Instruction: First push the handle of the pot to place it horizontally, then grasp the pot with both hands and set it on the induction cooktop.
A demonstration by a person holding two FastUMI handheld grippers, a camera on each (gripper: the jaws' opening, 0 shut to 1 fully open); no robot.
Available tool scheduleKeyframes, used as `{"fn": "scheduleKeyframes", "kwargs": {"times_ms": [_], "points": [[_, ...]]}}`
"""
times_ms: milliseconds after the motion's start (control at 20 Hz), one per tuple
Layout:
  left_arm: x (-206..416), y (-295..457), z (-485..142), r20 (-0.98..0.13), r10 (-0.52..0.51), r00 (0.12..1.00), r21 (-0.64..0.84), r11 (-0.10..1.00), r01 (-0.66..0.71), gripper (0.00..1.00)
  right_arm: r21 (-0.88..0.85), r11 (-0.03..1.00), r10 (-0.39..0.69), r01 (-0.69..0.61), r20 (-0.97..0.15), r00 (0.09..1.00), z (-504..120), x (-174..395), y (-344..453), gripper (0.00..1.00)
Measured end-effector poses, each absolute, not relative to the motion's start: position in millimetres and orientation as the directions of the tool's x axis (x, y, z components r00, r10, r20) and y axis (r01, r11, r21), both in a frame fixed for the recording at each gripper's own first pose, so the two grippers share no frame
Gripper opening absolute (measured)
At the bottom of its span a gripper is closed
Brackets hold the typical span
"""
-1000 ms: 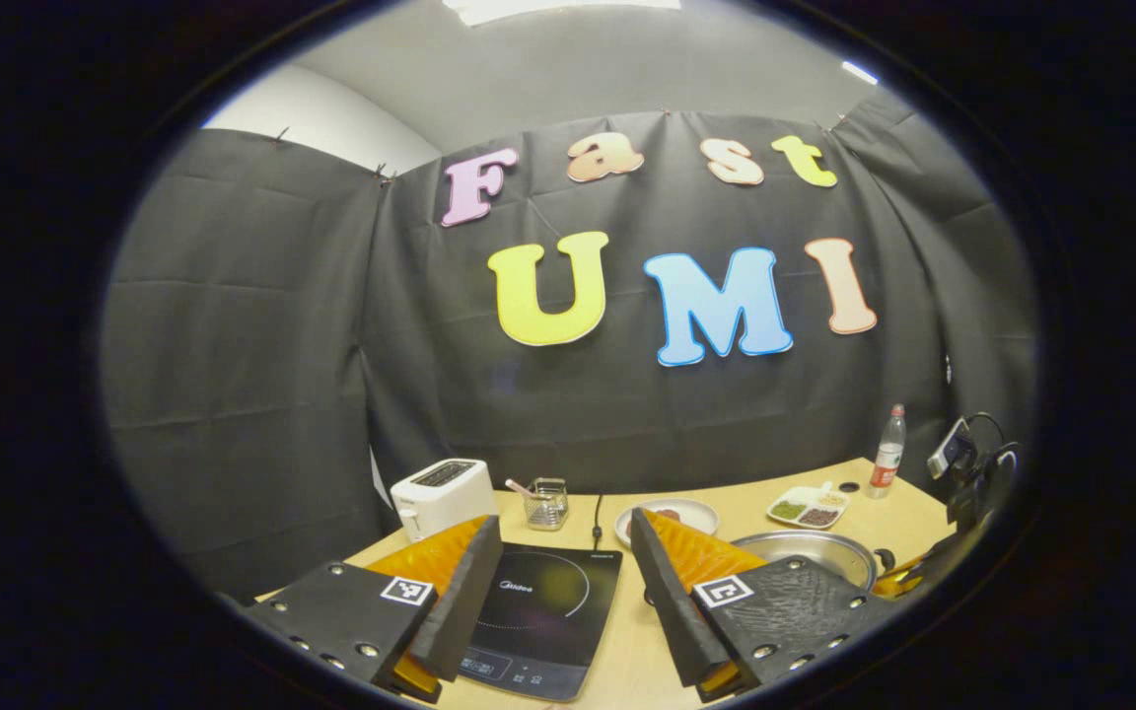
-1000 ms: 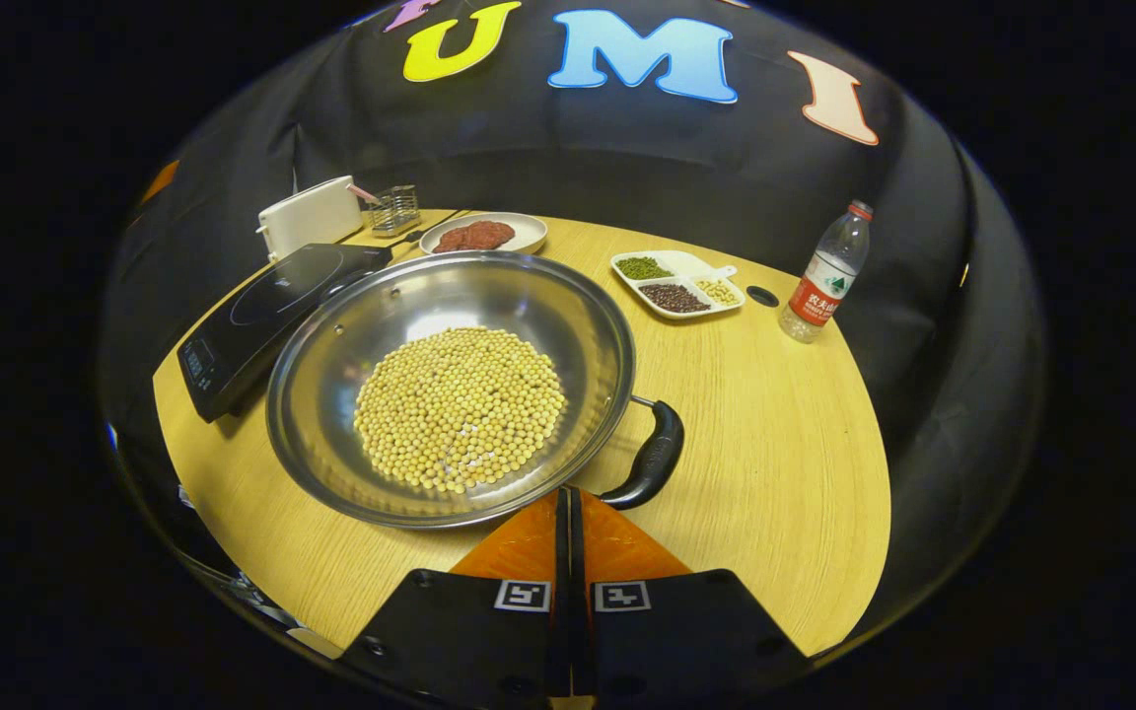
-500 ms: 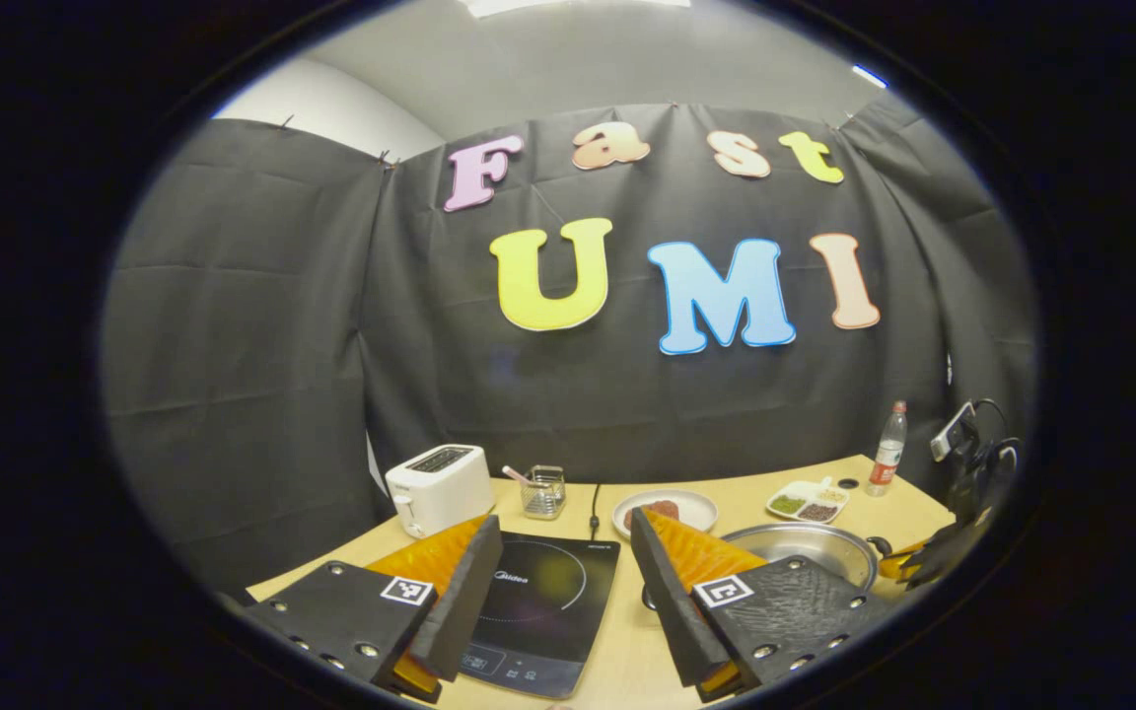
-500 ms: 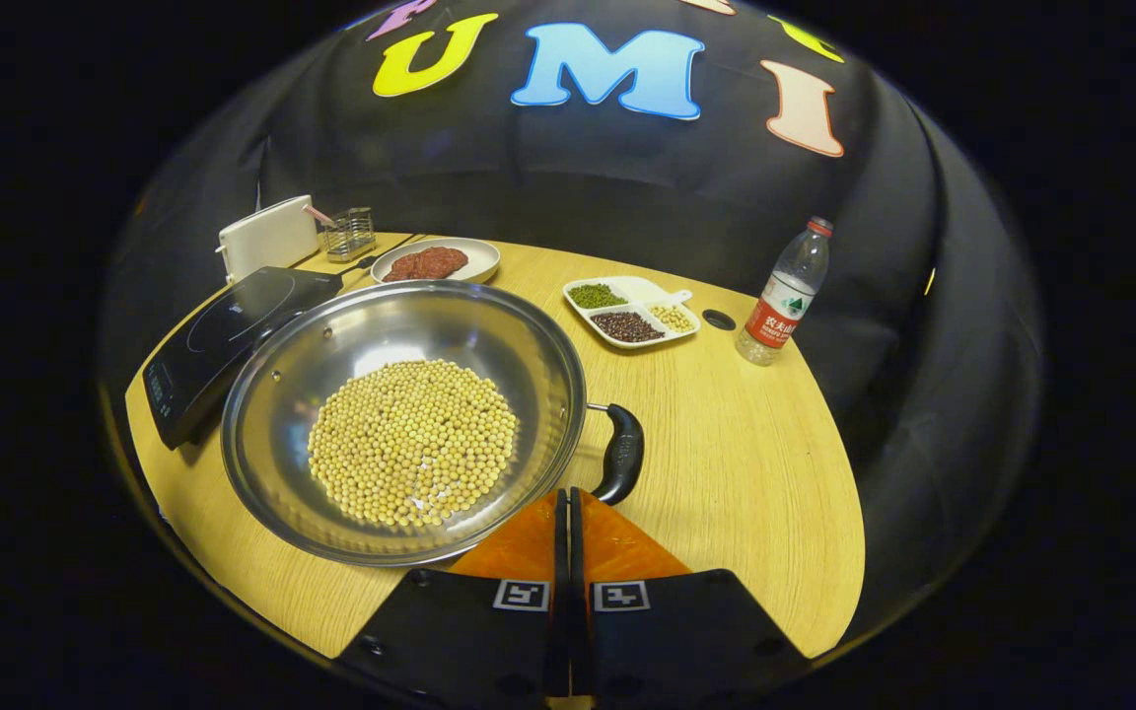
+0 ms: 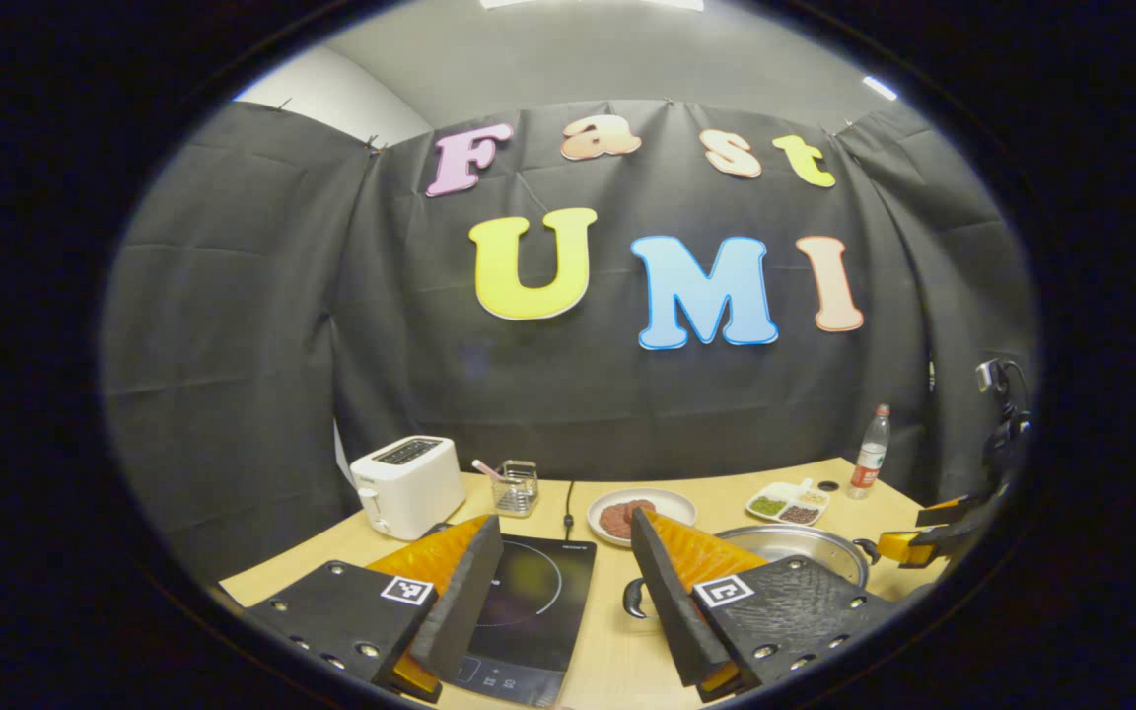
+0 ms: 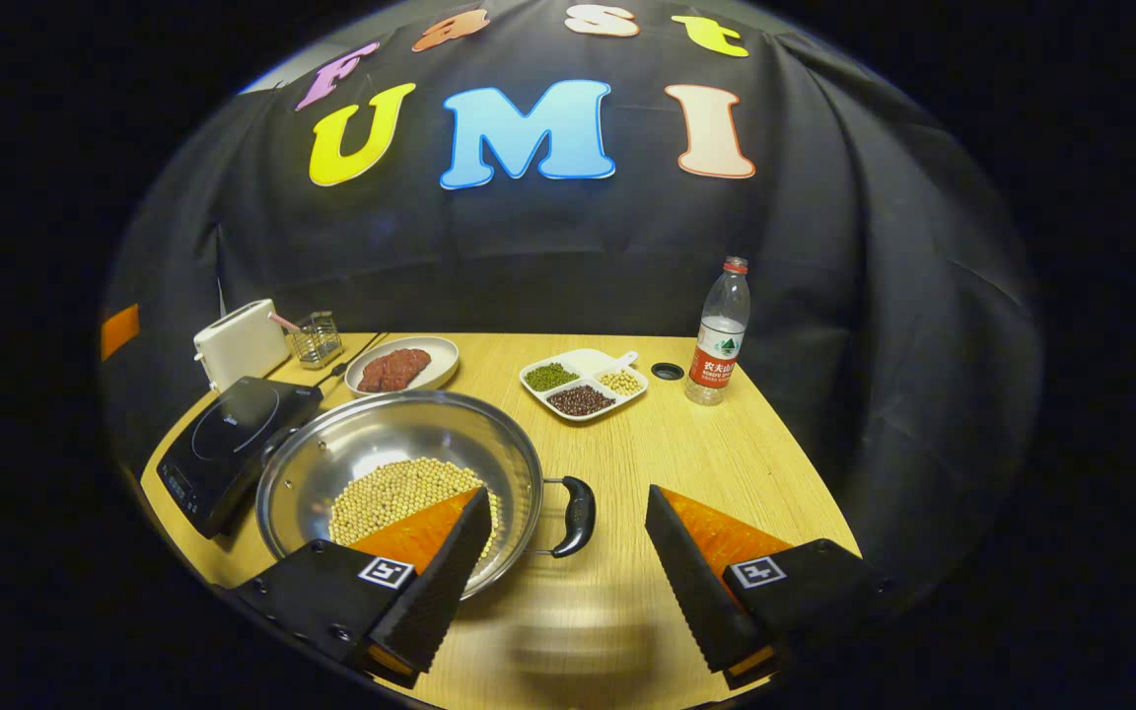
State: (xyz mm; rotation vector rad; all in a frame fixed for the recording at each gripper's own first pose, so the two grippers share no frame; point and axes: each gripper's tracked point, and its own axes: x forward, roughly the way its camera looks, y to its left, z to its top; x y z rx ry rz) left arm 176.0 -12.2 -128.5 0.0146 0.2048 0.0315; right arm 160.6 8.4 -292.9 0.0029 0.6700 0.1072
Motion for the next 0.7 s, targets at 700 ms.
{"fn": "scheduleKeyframes", "kwargs": {"times_ms": [700], "points": [[234.3, -62.7, -217.9, -0.375, -0.155, 0.914, -0.038, 0.988, 0.152, 0.78, 0.043, 0.996, 0.085, -0.075, -0.635, 0.768, -304.3, 173.9, 11.5, 0.99]]}}
